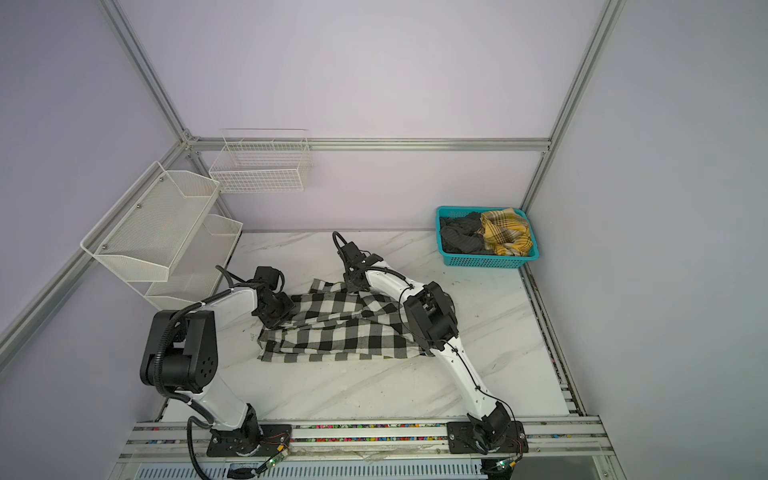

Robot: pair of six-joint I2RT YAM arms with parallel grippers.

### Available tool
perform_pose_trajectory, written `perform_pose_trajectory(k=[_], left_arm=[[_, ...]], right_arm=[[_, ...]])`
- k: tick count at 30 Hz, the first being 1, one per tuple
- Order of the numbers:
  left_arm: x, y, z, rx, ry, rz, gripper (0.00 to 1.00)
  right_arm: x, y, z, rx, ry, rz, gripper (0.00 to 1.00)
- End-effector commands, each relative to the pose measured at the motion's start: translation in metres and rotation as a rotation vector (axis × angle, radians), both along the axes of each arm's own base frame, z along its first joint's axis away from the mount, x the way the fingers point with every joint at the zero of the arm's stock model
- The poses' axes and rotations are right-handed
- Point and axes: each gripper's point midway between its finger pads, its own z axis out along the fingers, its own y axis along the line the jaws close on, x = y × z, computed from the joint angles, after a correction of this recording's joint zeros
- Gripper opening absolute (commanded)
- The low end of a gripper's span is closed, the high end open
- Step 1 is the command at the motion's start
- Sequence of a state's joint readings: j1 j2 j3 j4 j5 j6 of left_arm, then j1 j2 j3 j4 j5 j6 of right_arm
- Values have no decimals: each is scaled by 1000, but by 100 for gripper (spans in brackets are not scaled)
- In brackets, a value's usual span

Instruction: Fold and stack the long sleeve shirts

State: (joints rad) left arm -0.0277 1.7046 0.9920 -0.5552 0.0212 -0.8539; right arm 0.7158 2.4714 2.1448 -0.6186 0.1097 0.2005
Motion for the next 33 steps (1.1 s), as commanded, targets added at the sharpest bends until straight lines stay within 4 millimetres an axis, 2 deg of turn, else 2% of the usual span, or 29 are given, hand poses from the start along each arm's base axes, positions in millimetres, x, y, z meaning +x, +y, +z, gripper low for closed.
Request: perform_pose_trajectory(k=[1,5,10,12,15,18,19,22,25,28,31,33], left_arm=[[-15,4,-18,22,45,7,0],[-17,8,-22,36,54,8,0],[-16,9,-24,40,57,5,0],[-15,8,-23,38,55,1,0],[-14,7,-23,32,54,2,0],[-13,6,-19,26,48,1,0],[-12,5,-15,22,41,-3,6],[-6,3,3,16,-1,-10,34],[6,-2,36,9,-78,-23,51],[19,-10,71,2,-154,-53,59],[28,-25,98,-5,-207,-96,61],[31,-40,107,-10,-230,-138,61]], right_arm=[[11,-17,45,-3,-89,-46,0],[11,-31,90,66,-167,-96,0],[-4,-47,136,152,-244,-149,0],[-12,-47,148,198,-253,-136,0],[-29,-42,153,245,-242,-110,0],[-43,-38,140,257,-210,-99,0],[-48,-36,138,268,-201,-92,0],[-58,-31,142,308,-197,-79,0],[-66,-35,152,349,-202,-79,0],[-79,-36,168,409,-211,-55,0],[-100,-37,180,490,-206,0,0],[-114,-45,176,506,-191,3,0]])
